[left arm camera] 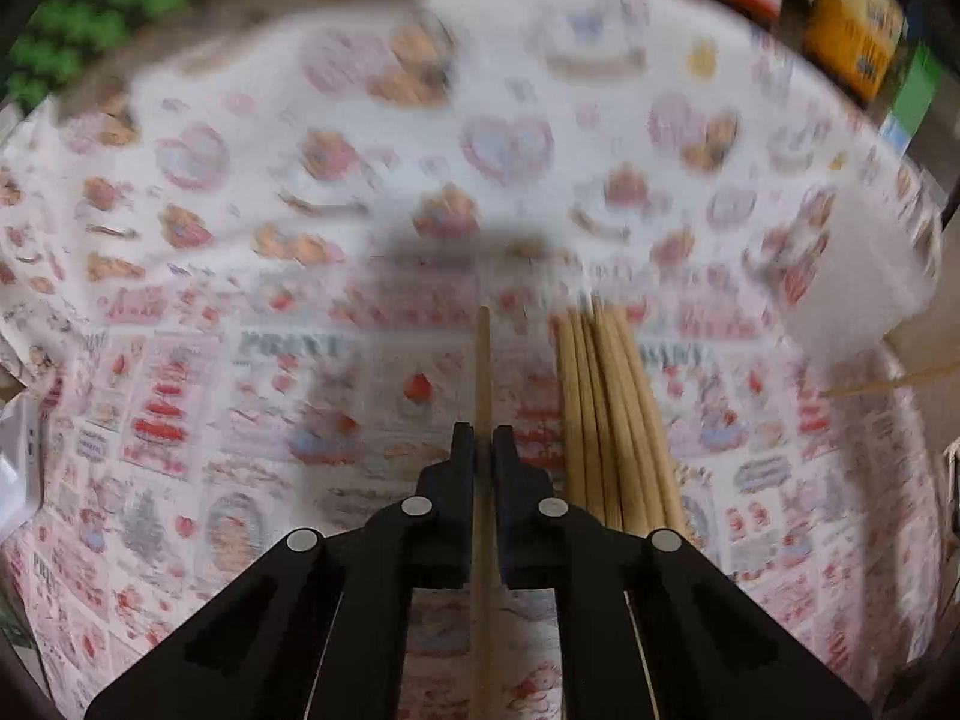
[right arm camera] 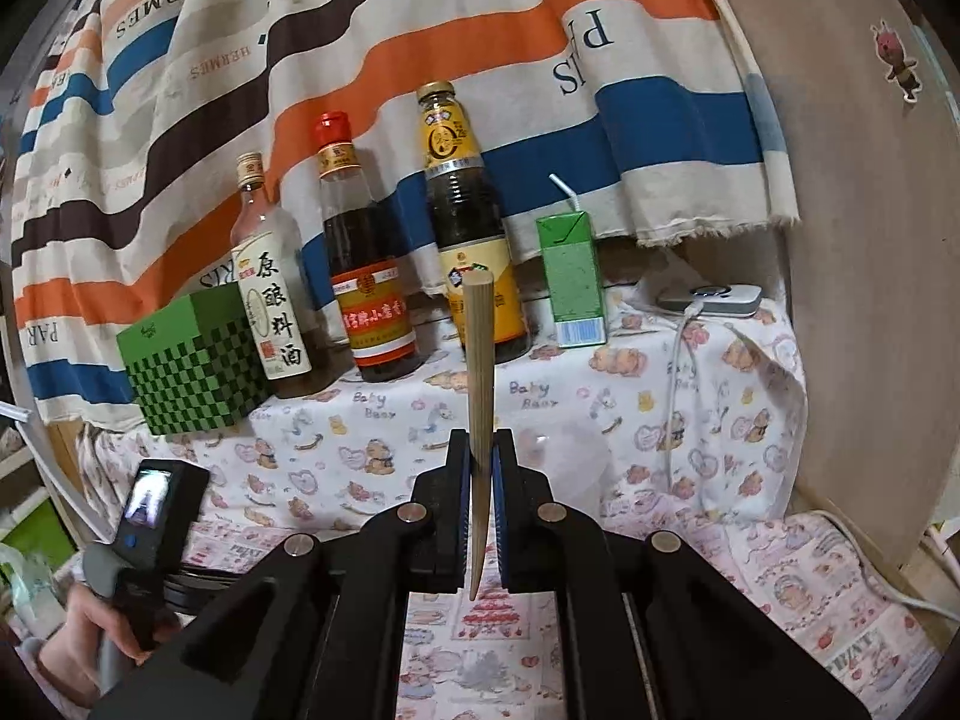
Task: Organize utensils
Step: 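Lift both held chopsticks and carry them toward the clear plastic cup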
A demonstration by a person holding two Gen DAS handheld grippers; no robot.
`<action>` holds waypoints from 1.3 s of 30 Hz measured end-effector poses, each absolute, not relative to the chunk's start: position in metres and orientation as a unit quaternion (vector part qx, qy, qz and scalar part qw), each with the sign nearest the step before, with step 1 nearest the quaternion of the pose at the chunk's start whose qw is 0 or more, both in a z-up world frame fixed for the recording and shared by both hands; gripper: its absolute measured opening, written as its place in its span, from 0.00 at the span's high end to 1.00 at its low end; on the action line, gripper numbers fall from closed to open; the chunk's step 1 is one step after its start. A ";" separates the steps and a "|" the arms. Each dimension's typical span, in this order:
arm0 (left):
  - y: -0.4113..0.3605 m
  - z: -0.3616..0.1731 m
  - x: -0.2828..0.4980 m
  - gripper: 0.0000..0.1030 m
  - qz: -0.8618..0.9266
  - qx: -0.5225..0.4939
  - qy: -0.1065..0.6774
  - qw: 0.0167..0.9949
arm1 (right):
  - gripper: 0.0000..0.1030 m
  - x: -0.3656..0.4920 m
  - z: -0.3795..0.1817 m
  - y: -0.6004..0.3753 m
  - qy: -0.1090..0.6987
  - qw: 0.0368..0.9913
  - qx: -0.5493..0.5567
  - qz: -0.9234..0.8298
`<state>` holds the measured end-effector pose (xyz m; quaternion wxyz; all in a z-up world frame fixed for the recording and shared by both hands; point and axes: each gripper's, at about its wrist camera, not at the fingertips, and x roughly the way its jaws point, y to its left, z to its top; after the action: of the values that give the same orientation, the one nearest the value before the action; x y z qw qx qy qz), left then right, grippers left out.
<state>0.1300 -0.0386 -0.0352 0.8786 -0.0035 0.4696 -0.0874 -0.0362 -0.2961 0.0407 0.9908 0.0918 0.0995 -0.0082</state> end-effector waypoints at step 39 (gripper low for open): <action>-0.159 0.177 0.073 0.96 -0.222 -0.111 0.100 0.964 | 0.92 -0.028 0.066 -0.369 -0.005 0.978 0.204 -0.039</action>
<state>0.0731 -0.1591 0.1772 0.9636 -0.1107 0.1005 -0.2217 -0.0285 -0.3695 0.0656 0.9781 0.2042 -0.0049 -0.0393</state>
